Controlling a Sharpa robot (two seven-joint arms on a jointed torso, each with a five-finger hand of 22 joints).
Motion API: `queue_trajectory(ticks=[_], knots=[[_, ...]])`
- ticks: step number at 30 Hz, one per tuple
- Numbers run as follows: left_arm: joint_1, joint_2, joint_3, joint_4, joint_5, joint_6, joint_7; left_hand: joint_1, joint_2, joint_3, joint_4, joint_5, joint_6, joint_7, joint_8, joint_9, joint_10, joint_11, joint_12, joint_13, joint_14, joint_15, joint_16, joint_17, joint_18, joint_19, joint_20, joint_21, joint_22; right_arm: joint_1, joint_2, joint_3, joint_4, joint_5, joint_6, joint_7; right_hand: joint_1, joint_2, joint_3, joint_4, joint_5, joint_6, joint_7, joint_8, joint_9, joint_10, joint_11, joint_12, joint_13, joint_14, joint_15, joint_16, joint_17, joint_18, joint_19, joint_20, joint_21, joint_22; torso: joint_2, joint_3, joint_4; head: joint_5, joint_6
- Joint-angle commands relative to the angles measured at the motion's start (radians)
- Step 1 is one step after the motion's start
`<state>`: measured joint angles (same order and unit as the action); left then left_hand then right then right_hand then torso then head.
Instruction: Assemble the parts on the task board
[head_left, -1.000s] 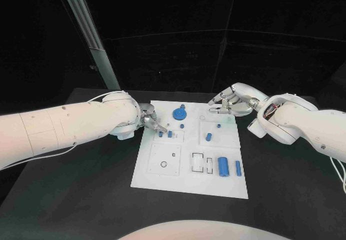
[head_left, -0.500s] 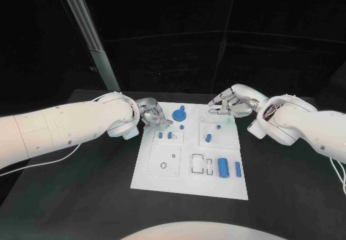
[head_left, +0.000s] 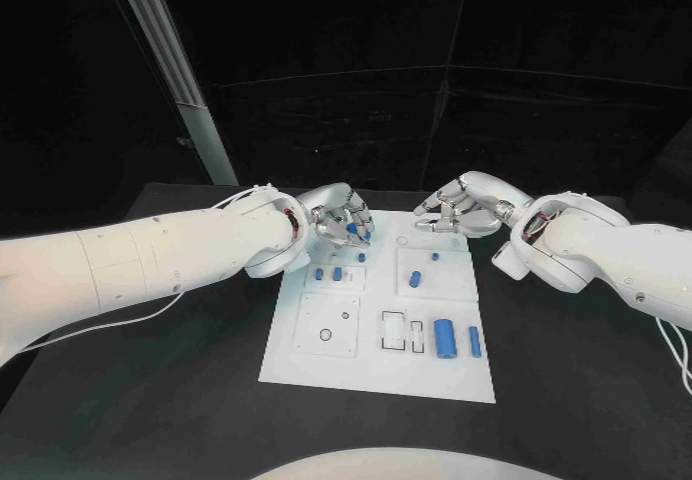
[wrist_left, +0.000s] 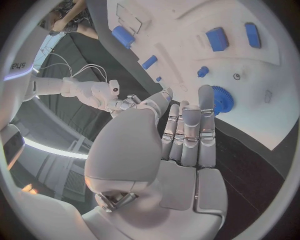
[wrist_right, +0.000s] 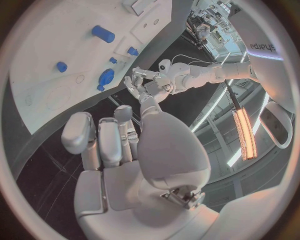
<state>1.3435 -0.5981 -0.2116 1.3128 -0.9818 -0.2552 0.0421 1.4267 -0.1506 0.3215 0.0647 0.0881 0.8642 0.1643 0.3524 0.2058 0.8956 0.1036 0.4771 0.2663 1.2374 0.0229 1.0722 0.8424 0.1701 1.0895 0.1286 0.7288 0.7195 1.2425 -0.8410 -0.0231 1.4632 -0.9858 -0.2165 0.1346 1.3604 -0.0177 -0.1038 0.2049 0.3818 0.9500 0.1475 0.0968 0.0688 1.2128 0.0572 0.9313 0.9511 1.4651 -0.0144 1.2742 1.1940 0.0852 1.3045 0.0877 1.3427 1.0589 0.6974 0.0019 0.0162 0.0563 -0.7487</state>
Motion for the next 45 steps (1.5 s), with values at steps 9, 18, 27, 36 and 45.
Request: queue_trajectory(ticks=[9,18,27,36,45], knots=[[-0.022,0.066,-0.005,-0.072,-0.319,0.02,-0.04,-0.023,-0.016,-0.045,-0.02,-0.007,0.053,-0.008,-0.063,-0.067,0.018,-0.003,-0.059,-0.1,0.142,-0.003,0.184,0.173,-0.004,0.123,-0.006,0.123,0.103,0.002,0.004,0.001,-0.001,-0.001,-0.003,0.011,0.004,0.01,-0.004,0.002,0.004,-0.005,0.0,0.003,0.0,-0.006,0.001,-0.003,0.0,0.027,-0.005,-0.006,0.001,0.017,-0.006,0.002,-0.004,0.0,0.0,0.0002,0.0015,-0.006,0.001],[-0.029,0.095,-0.005,-0.11,-0.37,0.099,-0.064,-0.019,-0.003,-0.059,-0.031,-0.006,0.081,-0.014,-0.087,-0.092,0.04,-0.007,-0.075,-0.14,0.204,-0.009,0.267,0.268,-0.034,0.218,-0.012,0.282,0.257,0.002,0.007,0.001,-0.003,-0.001,-0.007,0.01,0.004,0.01,-0.004,0.002,0.004,-0.005,0.0,0.003,0.0,-0.006,0.001,-0.003,0.0,0.027,-0.005,-0.006,0.0,0.017,-0.006,0.002,-0.004,0.0,0.0,-0.0001,0.0007,-0.01,-0.001],[-0.035,0.12,-0.005,-0.152,-0.377,0.126,-0.068,-0.016,0.01,-0.048,-0.035,-0.005,0.105,-0.018,-0.095,-0.101,0.069,-0.012,-0.082,-0.157,0.221,-0.014,0.286,0.287,-0.044,0.247,-0.017,0.335,0.31,0.002,0.009,0.001,-0.007,-0.001,-0.015,0.008,0.005,0.011,-0.004,0.001,0.005,-0.005,0.0,0.003,0.0,-0.009,0.001,-0.007,-0.004,0.025,-0.005,-0.011,-0.005,0.019,-0.009,0.002,-0.008,-0.007,0.001,-0.0007,0.0016,-0.015,-0.002],[-0.038,0.126,-0.005,-0.162,-0.377,0.138,-0.07,-0.012,0.017,-0.027,-0.041,-0.004,0.129,-0.024,-0.1,-0.108,0.102,-0.019,-0.091,-0.171,0.229,-0.019,0.295,0.294,-0.05,0.263,-0.021,0.368,0.345,0.002,0.011,0.001,-0.009,-0.001,-0.014,0.008,0.005,0.011,-0.004,0.001,0.005,-0.005,0.0,0.003,0.0,-0.009,0.001,-0.007,-0.004,0.025,-0.005,-0.011,-0.005,0.019,-0.009,0.002,-0.008,-0.007,0.0,0.0001,0.0022,-0.016,-0.006],[-0.04,0.133,-0.005,-0.167,-0.377,0.156,-0.045,-0.017,0.023,0.004,-0.045,-0.005,0.161,-0.035,-0.106,-0.115,0.148,-0.03,-0.11,-0.185,0.234,-0.029,0.299,0.293,-0.056,0.275,-0.029,0.396,0.375,0.002,0.013,0.001,-0.009,-0.001,-0.013,0.009,0.005,0.011,-0.004,0.001,0.005,-0.005,0.0,0.003,0.0,-0.009,0.001,-0.007,-0.004,0.025,-0.005,-0.011,-0.005,0.019,-0.009,0.002,-0.008,-0.007,-0.001,0.0003,0.0011,-0.017,-0.006]])
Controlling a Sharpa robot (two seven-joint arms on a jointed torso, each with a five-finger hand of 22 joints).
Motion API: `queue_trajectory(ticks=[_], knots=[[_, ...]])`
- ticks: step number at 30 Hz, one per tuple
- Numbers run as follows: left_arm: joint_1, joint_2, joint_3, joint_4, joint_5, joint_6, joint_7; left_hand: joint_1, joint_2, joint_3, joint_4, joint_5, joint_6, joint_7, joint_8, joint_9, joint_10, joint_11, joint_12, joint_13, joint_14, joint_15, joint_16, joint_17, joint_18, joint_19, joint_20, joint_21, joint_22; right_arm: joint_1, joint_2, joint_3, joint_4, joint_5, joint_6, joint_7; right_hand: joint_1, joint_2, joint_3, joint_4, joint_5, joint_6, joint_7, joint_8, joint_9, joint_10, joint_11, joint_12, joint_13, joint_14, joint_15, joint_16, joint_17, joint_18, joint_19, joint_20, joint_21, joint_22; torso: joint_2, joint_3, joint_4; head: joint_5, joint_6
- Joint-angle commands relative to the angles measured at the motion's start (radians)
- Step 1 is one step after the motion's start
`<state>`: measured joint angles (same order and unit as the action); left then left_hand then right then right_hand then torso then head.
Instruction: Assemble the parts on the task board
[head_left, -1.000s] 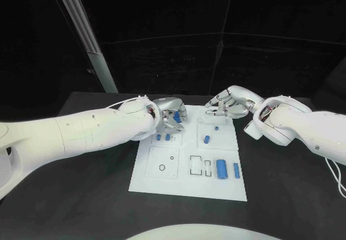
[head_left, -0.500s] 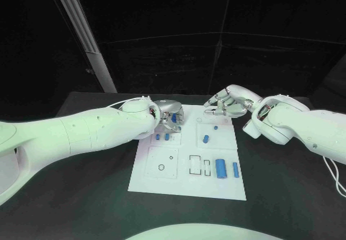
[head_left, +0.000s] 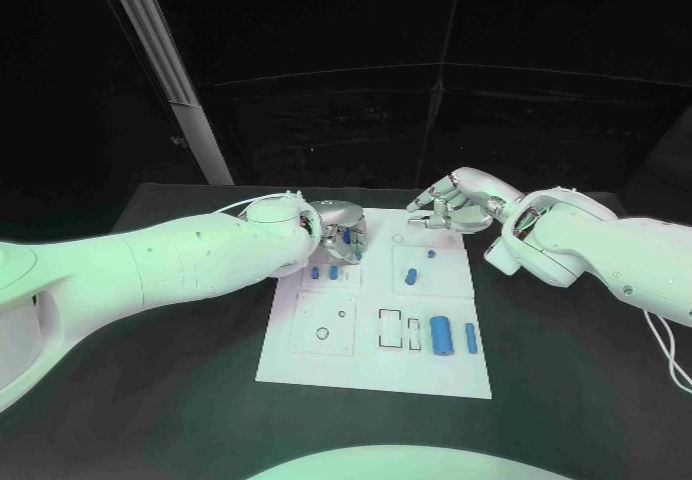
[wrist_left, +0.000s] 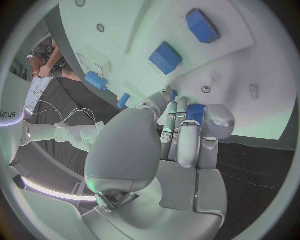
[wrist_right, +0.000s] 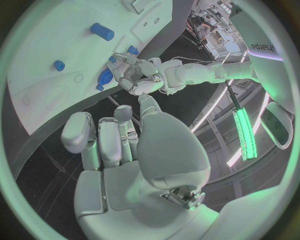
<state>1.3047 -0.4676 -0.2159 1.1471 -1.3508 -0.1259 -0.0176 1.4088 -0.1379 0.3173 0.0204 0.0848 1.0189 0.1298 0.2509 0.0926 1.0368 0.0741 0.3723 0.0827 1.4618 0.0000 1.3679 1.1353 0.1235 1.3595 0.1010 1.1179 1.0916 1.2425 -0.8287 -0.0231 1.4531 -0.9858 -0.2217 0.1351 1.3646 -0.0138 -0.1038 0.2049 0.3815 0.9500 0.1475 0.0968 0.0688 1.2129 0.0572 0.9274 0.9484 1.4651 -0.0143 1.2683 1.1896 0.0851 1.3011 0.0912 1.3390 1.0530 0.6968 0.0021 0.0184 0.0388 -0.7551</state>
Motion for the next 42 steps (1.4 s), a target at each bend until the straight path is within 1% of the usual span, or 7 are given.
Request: queue_trajectory(ticks=[1,12,17,27,29,39,42], knots=[[-0.001,0.003,0.0,-0.002,-0.008,0.028,0.016,-0.001,0.011,0.01,-0.001,-0.001,0.008,-0.002,-0.006,-0.002,0.01,0.0,-0.008,-0.003,0.01,-0.007,0.004,-0.001,-0.01,0.006,-0.002,0.008,0.004,0.002,0.001,0.001,0.001,-0.001,-0.007,0.008,0.001,0.007,-0.004,0.001,0.005,-0.005,0.0,0.003,0.0,-0.009,0.001,-0.003,-0.002,0.025,-0.005,-0.005,-0.001,0.019,-0.006,-0.002,-0.004,-0.001,-0.001,0.0002,-0.0014,0.001,0.0],[-0.004,0.008,0.0,-0.012,-0.008,0.038,0.013,-0.007,0.016,0.048,-0.007,-0.001,0.032,-0.005,-0.023,-0.011,0.05,-0.007,-0.041,-0.015,0.014,-0.012,0.008,-0.002,-0.013,0.012,-0.007,0.023,0.024,0.002,0.001,0.001,0.002,-0.001,-0.006,0.008,0.002,0.007,-0.004,0.001,0.005,-0.005,0.0,0.003,0.0,-0.009,0.001,-0.002,-0.001,0.025,-0.005,-0.005,0.0,0.019,-0.006,-0.002,-0.004,-0.001,0.0,0.0001,0.0001,-0.001,0.001],[-0.005,0.009,0.0,-0.012,-0.008,0.028,-0.004,0.03,0.048,0.107,-0.035,-0.032,0.062,-0.008,-0.025,-0.011,0.096,-0.016,-0.053,-0.012,0.019,-0.021,0.013,0.004,-0.019,0.026,-0.016,0.05,0.053,0.002,0.002,0.001,0.003,-0.001,-0.005,0.008,0.003,0.009,-0.003,0.001,0.005,-0.006,0.0,0.003,0.0,-0.008,0.001,-0.001,0.0,0.025,-0.005,-0.004,0.001,0.019,-0.006,-0.002,-0.004,-0.001,0.0,-0.0001,-0.001,-0.001,0.0],[-0.006,-0.021,0.003,0.024,0.01,-0.055,0.015,0.023,0.047,0.166,-0.068,-0.034,0.086,-0.005,-0.04,-0.014,0.128,-0.017,-0.089,-0.011,0.025,-0.023,0.017,0.005,-0.024,0.035,-0.02,0.073,0.078,0.002,0.002,0.001,0.002,-0.001,-0.005,0.01,0.003,0.009,-0.003,0.001,0.005,-0.006,0.0,0.003,0.0,-0.008,0.001,-0.001,0.0,0.025,-0.005,-0.004,0.001,0.019,-0.006,-0.002,-0.004,-0.001,-0.002,-0.0005,0.0015,-0.004,0.006],[-0.006,-0.035,0.009,0.041,0.022,-0.069,0.021,0.021,0.046,0.169,-0.07,-0.034,0.087,-0.004,-0.042,-0.014,0.129,-0.017,-0.093,-0.012,0.025,-0.023,0.017,0.005,-0.024,0.036,-0.02,0.074,0.08,0.002,0.002,0.001,0.001,-0.001,-0.005,0.01,0.003,0.009,-0.003,0.001,0.005,-0.006,0.0,0.003,0.0,-0.008,0.001,-0.001,0.0,0.025,-0.005,-0.004,0.001,0.019,-0.006,-0.002,-0.004,-0.001,-0.002,-0.0004,0.0013,-0.004,0.007],[-0.004,-0.112,0.056,0.117,0.07,-0.1,0.028,0.005,0.037,0.182,-0.076,-0.034,0.093,-0.003,-0.05,-0.015,0.138,-0.015,-0.111,-0.012,0.026,-0.022,0.016,0.0,-0.024,0.037,-0.02,0.076,0.084,0.001,0.001,0.001,0.0,-0.001,-0.005,0.011,0.003,0.009,-0.003,0.001,0.005,-0.006,0.0,0.003,0.0,-0.008,0.001,-0.001,0.0,0.025,-0.005,-0.004,0.001,0.019,-0.006,-0.002,-0.004,-0.001,-0.002,-0.0004,0.0026,-0.004,0.014],[-0.003,-0.137,0.064,0.128,0.084,-0.106,0.025,0.002,0.035,0.184,-0.077,-0.034,0.092,-0.003,-0.053,-0.016,0.139,-0.015,-0.115,-0.012,0.026,-0.021,0.015,-0.001,-0.024,0.037,-0.019,0.076,0.084,0.001,-0.001,0.001,-0.001,-0.001,-0.005,0.01,0.003,0.009,-0.003,0.001,0.005,-0.006,0.0,0.003,0.0,-0.008,0.001,-0.001,0.0,0.025,-0.005,-0.004,0.001,0.019,-0.006,-0.002,-0.004,-0.001,-0.001,-0.0009,0.0031,-0.004,0.015]])
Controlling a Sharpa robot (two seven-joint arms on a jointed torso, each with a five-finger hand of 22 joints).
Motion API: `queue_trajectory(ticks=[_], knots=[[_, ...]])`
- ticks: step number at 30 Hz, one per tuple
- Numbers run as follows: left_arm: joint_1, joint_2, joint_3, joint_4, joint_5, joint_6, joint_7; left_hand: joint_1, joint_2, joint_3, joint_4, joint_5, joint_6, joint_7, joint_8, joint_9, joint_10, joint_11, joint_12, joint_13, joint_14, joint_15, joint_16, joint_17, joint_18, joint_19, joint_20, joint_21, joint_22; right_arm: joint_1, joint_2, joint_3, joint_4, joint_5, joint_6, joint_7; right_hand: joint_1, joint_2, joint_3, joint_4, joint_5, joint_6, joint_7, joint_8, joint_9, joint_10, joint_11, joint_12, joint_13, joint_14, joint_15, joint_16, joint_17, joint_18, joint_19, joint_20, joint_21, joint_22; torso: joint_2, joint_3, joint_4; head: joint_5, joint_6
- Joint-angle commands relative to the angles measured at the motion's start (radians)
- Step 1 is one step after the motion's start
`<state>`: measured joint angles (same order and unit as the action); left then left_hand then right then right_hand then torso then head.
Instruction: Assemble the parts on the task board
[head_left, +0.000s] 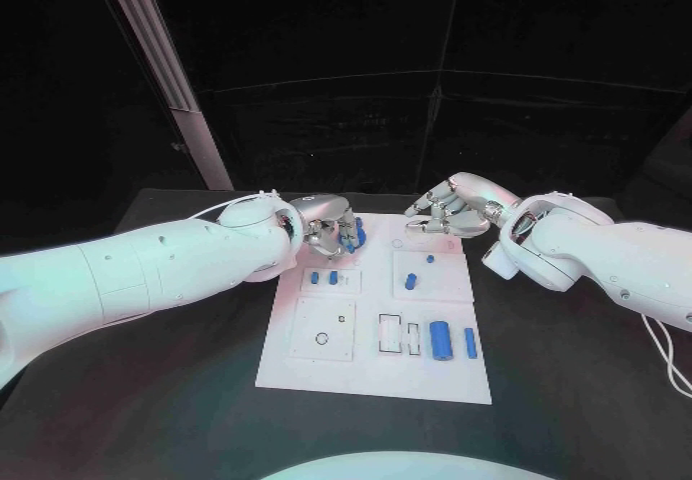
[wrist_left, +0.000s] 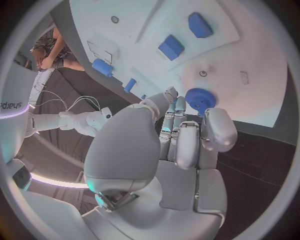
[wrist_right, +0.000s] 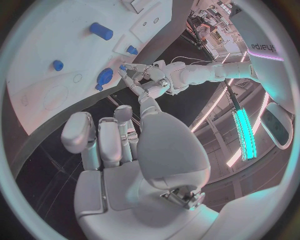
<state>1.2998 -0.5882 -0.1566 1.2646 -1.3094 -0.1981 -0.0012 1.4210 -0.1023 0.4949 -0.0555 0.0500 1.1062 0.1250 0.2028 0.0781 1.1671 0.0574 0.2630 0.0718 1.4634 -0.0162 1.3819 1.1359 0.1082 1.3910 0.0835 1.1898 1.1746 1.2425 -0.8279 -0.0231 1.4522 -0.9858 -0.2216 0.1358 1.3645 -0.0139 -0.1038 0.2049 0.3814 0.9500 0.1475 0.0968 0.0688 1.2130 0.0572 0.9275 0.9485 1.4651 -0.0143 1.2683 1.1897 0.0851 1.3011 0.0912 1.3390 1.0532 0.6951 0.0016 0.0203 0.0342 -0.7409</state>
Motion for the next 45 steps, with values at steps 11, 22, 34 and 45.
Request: queue_trajectory(ticks=[11,22,34,45], knots=[[0.008,-0.072,0.012,0.023,0.055,0.038,-0.018,-0.027,-0.011,0.008,-0.003,0.001,0.008,0.001,-0.012,-0.002,0.015,0.002,-0.019,0.0,0.024,-0.004,-0.001,-0.008,-0.01,0.006,-0.001,0.007,0.005,0.001,-0.003,0.0,-0.002,-0.001,-0.004,0.008,0.003,0.009,-0.003,0.001,0.005,-0.006,0.0,0.003,0.0,-0.008,0.001,-0.001,0.0,0.025,-0.005,-0.004,0.001,0.019,-0.006,-0.002,-0.004,-0.001,0.002,0.0005,-0.0021,0.004,-0.004],[0.006,-0.064,0.009,0.002,0.052,0.071,-0.031,-0.034,-0.015,0.008,-0.003,0.001,0.008,0.001,-0.016,-0.003,0.016,0.002,-0.025,0.0,0.024,-0.004,-0.001,-0.009,-0.009,0.005,0.0,0.006,0.005,0.001,-0.003,0.0,-0.002,-0.001,-0.004,0.007,0.003,0.009,-0.003,0.001,0.005,-0.006,0.0,0.003,0.0,-0.008,0.001,-0.001,0.0,0.025,-0.005,-0.004,0.001,0.019,-0.006,-0.002,-0.004,-0.001,0.003,0.0001,-0.0017,0.004,-0.008],[0.001,-0.041,0.002,-0.019,0.036,0.108,-0.045,-0.035,-0.016,0.009,-0.003,0.001,0.007,0.001,-0.018,-0.003,0.016,0.002,-0.027,0.0,0.024,-0.004,-0.001,-0.01,-0.009,0.005,0.0,0.005,0.005,0.001,-0.002,0.0,-0.001,-0.001,-0.004,0.007,0.003,0.009,-0.003,0.001,0.005,-0.006,0.0,0.003,0.0,-0.008,0.001,-0.001,0.0,0.025,-0.005,-0.004,0.001,0.019,-0.006,-0.002,-0.004,-0.001,0.002,0.001,-0.0025,0.003,-0.012],[0.001,-0.041,-0.001,-0.02,0.035,0.142,-0.071,-0.038,-0.017,0.008,-0.003,0.001,0.007,0.001,-0.018,-0.003,0.017,0.002,-0.029,0.0,0.023,-0.004,-0.003,-0.014,-0.009,0.004,0.0,0.004,0.004,0.001,-0.003,0.0,0.0,-0.001,-0.004,0.007,0.003,0.009,-0.003,0.001,0.005,-0.006,0.0,0.003,0.0,-0.008,0.001,-0.001,0.0,0.025,-0.005,-0.004,0.001,0.019,-0.006,-0.002,-0.004,-0.001,0.002,0.0004,-0.0021,0.004,-0.014]])
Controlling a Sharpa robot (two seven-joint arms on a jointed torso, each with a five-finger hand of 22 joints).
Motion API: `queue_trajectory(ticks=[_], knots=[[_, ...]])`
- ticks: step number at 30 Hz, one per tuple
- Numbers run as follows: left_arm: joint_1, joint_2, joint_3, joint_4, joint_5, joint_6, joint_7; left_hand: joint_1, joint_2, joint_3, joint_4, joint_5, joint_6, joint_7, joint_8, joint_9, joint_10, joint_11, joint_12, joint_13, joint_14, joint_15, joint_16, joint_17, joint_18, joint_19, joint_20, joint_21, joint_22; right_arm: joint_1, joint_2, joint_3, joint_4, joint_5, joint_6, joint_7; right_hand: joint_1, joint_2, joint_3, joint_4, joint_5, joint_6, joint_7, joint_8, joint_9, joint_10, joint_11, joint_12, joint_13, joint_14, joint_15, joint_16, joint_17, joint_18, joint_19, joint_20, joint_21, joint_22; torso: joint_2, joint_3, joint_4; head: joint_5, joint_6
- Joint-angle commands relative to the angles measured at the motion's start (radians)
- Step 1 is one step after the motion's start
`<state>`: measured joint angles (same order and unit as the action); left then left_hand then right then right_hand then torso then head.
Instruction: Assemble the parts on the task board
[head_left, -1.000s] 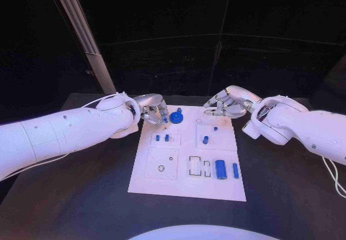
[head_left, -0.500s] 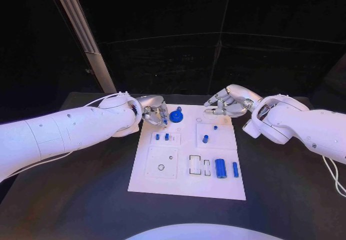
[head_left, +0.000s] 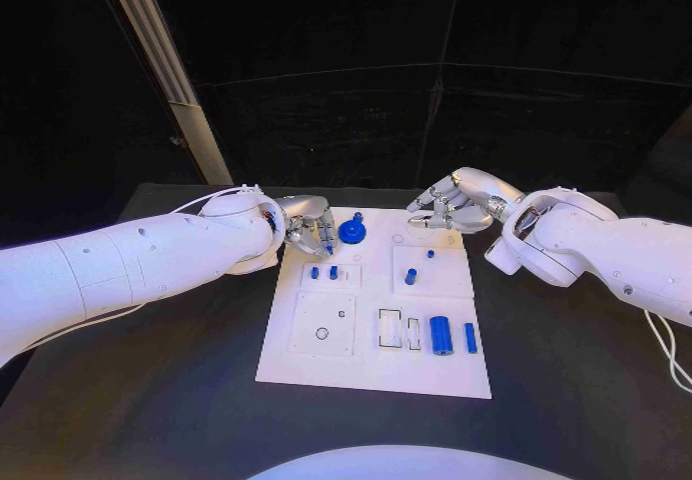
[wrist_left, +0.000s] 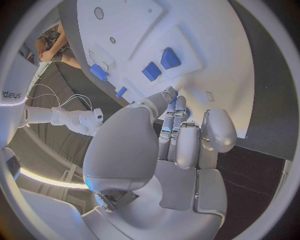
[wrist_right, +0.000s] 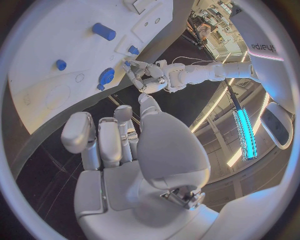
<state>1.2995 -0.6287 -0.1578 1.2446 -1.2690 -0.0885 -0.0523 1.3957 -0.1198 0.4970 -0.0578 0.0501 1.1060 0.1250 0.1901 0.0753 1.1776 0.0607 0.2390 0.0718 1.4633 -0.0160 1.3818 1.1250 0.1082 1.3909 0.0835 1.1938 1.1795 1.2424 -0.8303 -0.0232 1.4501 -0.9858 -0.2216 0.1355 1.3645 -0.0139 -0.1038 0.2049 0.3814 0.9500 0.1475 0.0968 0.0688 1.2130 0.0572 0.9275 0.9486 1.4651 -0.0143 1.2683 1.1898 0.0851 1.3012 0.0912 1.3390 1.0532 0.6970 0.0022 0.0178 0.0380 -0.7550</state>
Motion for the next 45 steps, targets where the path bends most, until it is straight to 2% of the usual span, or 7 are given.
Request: queue_trajectory(ticks=[1,12,26,36,42,45], knots=[[0.001,0.0,0.0,0.0,-0.006,0.035,-0.02,-0.012,0.001,0.006,-0.001,0.0,0.008,0.001,-0.006,-0.001,0.007,-0.001,-0.005,0.0,0.023,-0.004,-0.003,-0.003,-0.009,0.004,0.0,0.0,-0.001,0.002,0.0,0.001,0.002,-0.001,-0.004,0.007,0.003,0.009,-0.003,0.001,0.005,-0.006,0.0,0.003,0.0,-0.008,0.001,-0.001,0.0,0.025,-0.005,-0.004,0.0,0.019,-0.006,-0.002,-0.004,-0.001,0.0,-0.0001,0.0003,0.001,0.0],[0.001,0.006,0.0,-0.005,-0.006,0.034,-0.019,-0.014,0.0,0.006,-0.001,0.0,0.008,0.001,-0.007,-0.001,0.008,-0.001,-0.006,0.0,0.022,-0.004,-0.005,-0.006,-0.008,0.002,0.0,-0.004,-0.005,0.002,0.001,0.001,0.001,-0.001,-0.004,0.008,0.003,0.009,-0.003,0.001,0.005,-0.006,0.0,0.003,0.0,-0.008,0.001,-0.001,0.0,0.025,-0.005,-0.004,0.0,0.019,-0.006,-0.002,-0.004,-0.001,0.0,-0.0002,0.0,0.002,-0.001],[-0.001,0.021,-0.003,-0.017,-0.006,0.036,-0.026,-0.036,-0.011,-0.004,0.004,0.0,-0.006,0.007,-0.024,-0.005,0.0,0.005,-0.026,0.001,0.019,0.001,-0.007,-0.013,-0.008,-0.002,0.004,-0.009,-0.007,0.002,0.001,0.001,0.002,-0.001,-0.006,0.007,0.005,0.011,-0.003,0.002,0.005,-0.005,0.0,0.004,0.0,-0.008,0.001,-0.001,-0.001,0.026,-0.005,-0.005,0.0,0.019,-0.005,-0.002,-0.005,-0.002,-0.001,0.0003,0.0003,0.001,-0.002],[-0.002,0.023,-0.004,-0.017,-0.006,0.053,-0.032,-0.04,-0.016,-0.004,0.002,0.0,-0.037,0.015,-0.053,-0.01,-0.013,0.014,-0.046,0.0,0.015,0.007,-0.011,-0.024,-0.007,-0.007,0.009,-0.016,-0.011,0.002,0.0,0.001,0.002,-0.001,-0.004,0.006,0.005,0.011,-0.003,0.002,0.005,-0.005,0.0,0.004,0.0,-0.008,0.001,-0.001,-0.001,0.026,-0.005,-0.005,0.0,0.019,-0.005,-0.002,-0.005,-0.002,-0.001,-0.0004,0.0005,0.0,-0.002],[-0.002,0.02,-0.004,-0.015,-0.006,0.052,-0.029,-0.046,-0.028,-0.008,0.0,0.0,-0.07,0.017,-0.081,-0.013,-0.033,0.018,-0.06,-0.002,0.013,0.012,-0.013,-0.03,-0.006,-0.009,0.014,-0.019,-0.011,0.002,-0.002,0.001,0.001,-0.003,-0.006,0.001,0.005,0.01,-0.005,0.003,0.005,-0.006,0.0,0.004,0.0,-0.019,0.001,-0.018,-0.017,0.023,-0.005,-0.015,-0.011,0.022,-0.014,-0.002,-0.014,-0.019,-0.001,-0.0005,0.0007,0.0,-0.002],[-0.002,0.018,-0.004,-0.014,-0.006,0.044,-0.026,-0.054,-0.039,-0.013,0.001,0.0,-0.097,0.007,-0.101,-0.014,-0.05,0.02,-0.072,-0.004,0.011,0.013,-0.014,-0.033,-0.004,-0.014,0.016,-0.027,-0.018,0.002,-0.003,0.001,-0.001,-0.008,-0.006,-0.007,0.009,0.011,-0.009,0.009,0.005,-0.011,0.002,0.004,0.0,-0.106,0.002,-0.165,-0.155,0.004,-0.004,-0.078,-0.075,0.035,-0.052,-0.001,-0.055,-0.089,0.0,-0.0003,0.0011,-0.001,0.0]])
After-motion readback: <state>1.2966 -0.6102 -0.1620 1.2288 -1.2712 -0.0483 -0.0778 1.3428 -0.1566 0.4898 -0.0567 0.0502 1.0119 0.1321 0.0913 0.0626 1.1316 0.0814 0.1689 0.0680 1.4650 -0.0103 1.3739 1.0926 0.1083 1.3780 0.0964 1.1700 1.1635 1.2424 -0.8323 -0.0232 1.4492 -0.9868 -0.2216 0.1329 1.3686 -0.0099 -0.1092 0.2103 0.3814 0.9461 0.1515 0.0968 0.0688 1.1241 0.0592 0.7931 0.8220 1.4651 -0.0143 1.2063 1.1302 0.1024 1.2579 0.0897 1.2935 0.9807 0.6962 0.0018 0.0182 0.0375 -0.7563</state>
